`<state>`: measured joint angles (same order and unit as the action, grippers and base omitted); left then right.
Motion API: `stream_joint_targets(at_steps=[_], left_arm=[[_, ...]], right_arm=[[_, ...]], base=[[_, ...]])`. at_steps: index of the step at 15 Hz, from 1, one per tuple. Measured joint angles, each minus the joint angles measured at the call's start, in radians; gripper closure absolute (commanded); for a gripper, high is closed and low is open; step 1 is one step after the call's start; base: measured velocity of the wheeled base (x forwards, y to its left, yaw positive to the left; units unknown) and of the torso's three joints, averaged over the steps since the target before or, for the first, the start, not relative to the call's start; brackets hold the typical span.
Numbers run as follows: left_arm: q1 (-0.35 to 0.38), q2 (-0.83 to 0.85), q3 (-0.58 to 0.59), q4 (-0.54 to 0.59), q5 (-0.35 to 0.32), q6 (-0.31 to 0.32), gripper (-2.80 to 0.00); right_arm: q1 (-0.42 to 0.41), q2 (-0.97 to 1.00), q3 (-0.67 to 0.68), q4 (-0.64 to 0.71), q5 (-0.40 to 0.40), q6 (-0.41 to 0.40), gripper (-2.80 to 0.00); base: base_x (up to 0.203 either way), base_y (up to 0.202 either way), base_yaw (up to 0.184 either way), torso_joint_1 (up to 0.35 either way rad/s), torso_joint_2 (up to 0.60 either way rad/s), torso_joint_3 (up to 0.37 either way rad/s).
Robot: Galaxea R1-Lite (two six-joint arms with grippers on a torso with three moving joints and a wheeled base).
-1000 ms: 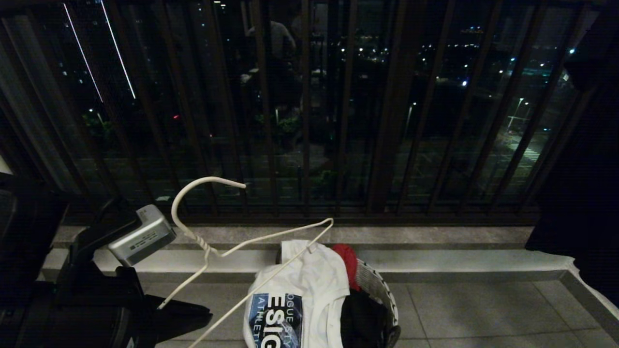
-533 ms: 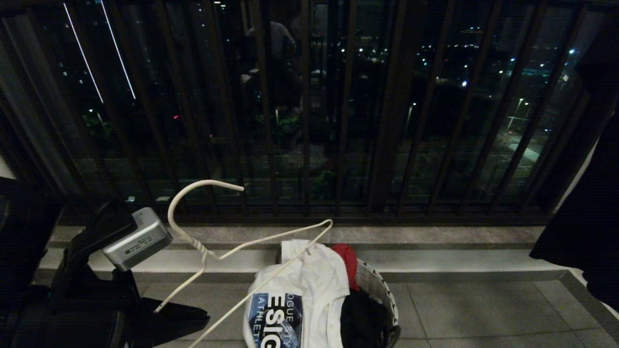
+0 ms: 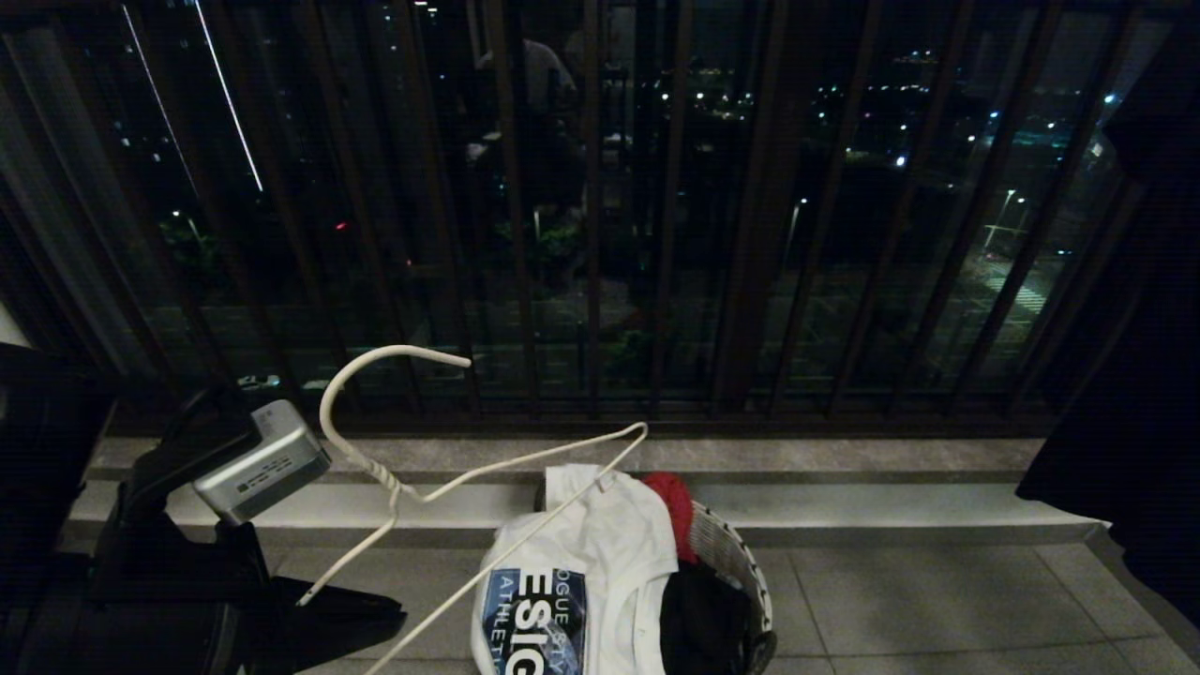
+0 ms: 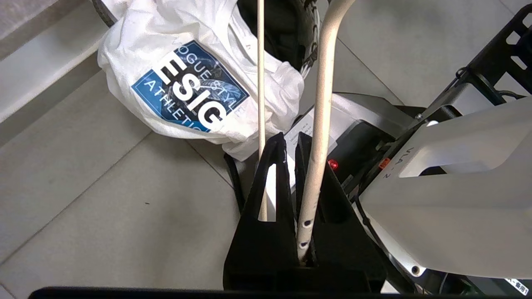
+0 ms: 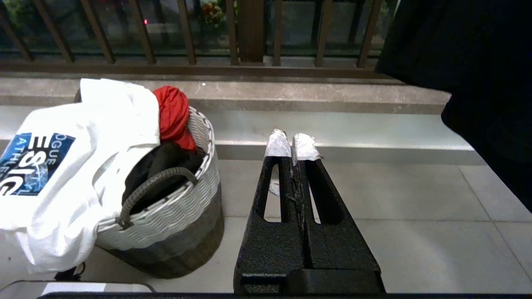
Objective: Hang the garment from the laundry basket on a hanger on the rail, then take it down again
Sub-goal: Pick up clothes from the basket
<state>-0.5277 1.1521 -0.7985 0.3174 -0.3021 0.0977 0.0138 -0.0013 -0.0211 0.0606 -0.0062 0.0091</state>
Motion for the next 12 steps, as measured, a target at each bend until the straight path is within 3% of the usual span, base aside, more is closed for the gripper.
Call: stream_joint_targets(at_steps=[12], left_arm=[[-0.001, -0.006, -0.002, 0.000, 0.000, 0.000, 0.00]], right_arm=[[0.000, 0.000, 0.000, 0.000, 0.000, 0.000, 0.00]], base=[[0.000, 0.000, 0.000, 0.003, 0.00, -0.191]])
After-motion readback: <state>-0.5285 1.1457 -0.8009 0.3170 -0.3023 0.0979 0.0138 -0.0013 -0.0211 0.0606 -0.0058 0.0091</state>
